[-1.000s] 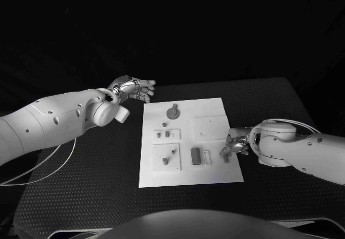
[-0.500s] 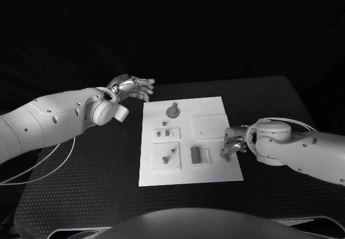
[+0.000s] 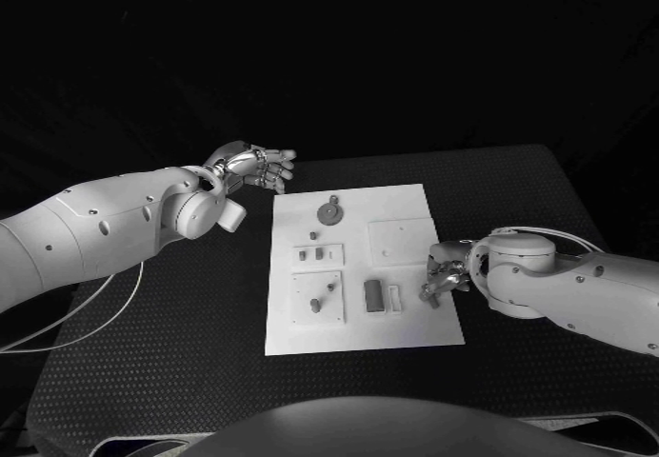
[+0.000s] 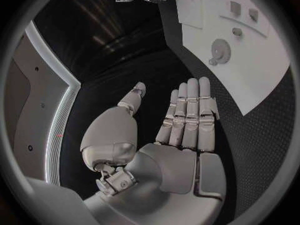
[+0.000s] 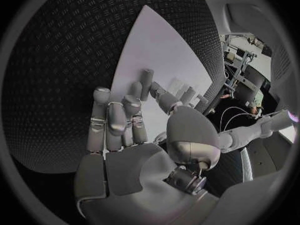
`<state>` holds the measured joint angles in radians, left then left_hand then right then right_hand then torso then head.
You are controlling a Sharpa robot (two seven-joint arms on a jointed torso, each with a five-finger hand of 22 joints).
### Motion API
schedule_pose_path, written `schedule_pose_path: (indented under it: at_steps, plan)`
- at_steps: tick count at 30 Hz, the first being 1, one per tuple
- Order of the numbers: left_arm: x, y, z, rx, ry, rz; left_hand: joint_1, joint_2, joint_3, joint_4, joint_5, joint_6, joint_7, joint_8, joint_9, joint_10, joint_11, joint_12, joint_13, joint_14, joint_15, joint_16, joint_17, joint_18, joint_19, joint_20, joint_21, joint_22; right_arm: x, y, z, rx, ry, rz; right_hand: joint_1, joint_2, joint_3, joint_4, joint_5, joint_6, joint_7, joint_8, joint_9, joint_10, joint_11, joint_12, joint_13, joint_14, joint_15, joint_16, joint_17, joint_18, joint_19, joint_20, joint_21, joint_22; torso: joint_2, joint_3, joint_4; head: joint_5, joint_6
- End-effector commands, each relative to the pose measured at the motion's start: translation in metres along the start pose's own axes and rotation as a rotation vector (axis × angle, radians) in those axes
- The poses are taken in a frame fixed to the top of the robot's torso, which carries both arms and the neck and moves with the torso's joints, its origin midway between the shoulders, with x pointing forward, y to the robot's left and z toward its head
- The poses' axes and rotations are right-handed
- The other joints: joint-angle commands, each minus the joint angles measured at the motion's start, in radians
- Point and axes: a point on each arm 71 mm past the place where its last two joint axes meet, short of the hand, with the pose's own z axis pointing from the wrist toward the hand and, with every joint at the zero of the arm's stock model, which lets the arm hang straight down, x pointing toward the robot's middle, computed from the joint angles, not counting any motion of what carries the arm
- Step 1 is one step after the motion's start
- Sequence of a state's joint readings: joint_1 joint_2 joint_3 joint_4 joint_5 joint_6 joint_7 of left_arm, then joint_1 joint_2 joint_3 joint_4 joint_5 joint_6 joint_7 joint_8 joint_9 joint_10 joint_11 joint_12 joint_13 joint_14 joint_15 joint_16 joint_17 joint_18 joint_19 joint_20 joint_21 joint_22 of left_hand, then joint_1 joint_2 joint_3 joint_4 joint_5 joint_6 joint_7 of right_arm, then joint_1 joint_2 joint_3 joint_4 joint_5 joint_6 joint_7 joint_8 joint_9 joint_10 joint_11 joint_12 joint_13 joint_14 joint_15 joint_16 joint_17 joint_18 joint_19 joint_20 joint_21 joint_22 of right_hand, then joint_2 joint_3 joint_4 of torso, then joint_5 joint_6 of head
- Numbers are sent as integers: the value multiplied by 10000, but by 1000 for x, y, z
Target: Assemble the parts on the task board
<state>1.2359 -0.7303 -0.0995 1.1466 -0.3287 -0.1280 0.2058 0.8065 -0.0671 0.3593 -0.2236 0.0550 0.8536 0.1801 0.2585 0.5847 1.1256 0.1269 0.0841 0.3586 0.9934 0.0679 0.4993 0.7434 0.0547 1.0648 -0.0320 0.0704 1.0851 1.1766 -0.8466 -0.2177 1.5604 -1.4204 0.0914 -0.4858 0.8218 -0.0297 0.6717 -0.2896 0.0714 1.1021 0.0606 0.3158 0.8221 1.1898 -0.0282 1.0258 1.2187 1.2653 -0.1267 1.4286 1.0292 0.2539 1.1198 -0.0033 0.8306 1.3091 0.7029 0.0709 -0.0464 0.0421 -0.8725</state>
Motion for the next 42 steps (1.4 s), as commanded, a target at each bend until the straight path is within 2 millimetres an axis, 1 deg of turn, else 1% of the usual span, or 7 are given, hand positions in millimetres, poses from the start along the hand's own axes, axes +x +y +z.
schedule_pose_path:
  at_steps: [1,4,9,12,17,30,42]
  plan:
    - [1,-2,0,98,76,-85,-17,65,-21,-63,-55,-94,11,-47,-15,-51,6,-40,-16,-44,2,-54,11,172,-79,13,-19,-15,33,3,3,-245,1301,1417,337,591,-17,-37,77,-129,147,-1153,-4,46,-49,58,-16,97,-20,23,16,79,-46,-2,3,204,0,3,4,17,-1]
    - [1,-2,0,95,86,-87,-18,67,-20,-64,-55,-94,12,-47,-15,-51,6,-40,-16,-44,2,-55,12,172,-79,13,-18,-16,31,5,0,-464,1101,2239,487,756,6,-53,80,-80,127,-1140,-13,82,-66,76,-23,131,-25,44,49,79,-62,-25,28,210,-3,0,4,21,-1]
    - [2,-2,0,96,89,-88,-18,68,-19,-66,-55,-95,12,-47,-15,-51,6,-40,-16,-44,2,-56,14,172,-79,13,-18,-16,21,6,-3,-548,751,3584,602,774,-9,-55,77,-13,104,-1112,-10,135,-89,103,-26,206,-33,83,130,79,-46,-45,67,213,0,4,1,23,-1]
    - [2,-2,1,95,98,-89,-19,69,-19,-68,-55,-95,12,-47,-15,-51,6,-40,-16,-43,2,-57,15,172,-79,13,-18,-16,18,7,-5,-503,1043,5003,613,755,-27,-53,73,4,99,-1105,-11,145,-92,106,-28,202,-37,79,107,79,-38,-48,77,211,0,0,-1,24,-1]
    - [2,-2,1,92,106,-90,-24,68,-19,-70,-55,-96,13,-47,-15,-51,7,-40,-15,-43,2,-58,18,172,-80,14,-17,-17,18,14,-7,-708,1166,5187,611,745,-45,-49,71,14,98,-1103,-13,151,-94,106,-31,202,-41,77,99,79,-33,-48,82,208,3,5,-1,40,-1]
    - [2,-2,1,83,117,-92,-23,69,-16,-81,-55,-97,12,-46,-15,-52,7,-40,-15,-43,2,-62,22,173,-81,14,-17,-19,13,17,-7,-828,541,5199,597,727,-72,-43,69,22,97,-1103,-18,158,-96,106,-35,220,-46,81,116,79,-26,-47,89,204,1,11,-4,72,-1]
    - [2,-2,1,67,139,-97,-28,72,-14,-86,-55,-98,14,-46,-15,-53,8,-40,-16,-43,3,-67,27,173,-81,15,-16,-20,12,24,-4,-1040,517,4802,568,647,-120,-36,72,12,100,-1120,-36,163,-94,96,-49,210,-57,64,69,79,-13,-45,92,194,3,1,-7,71,-1]
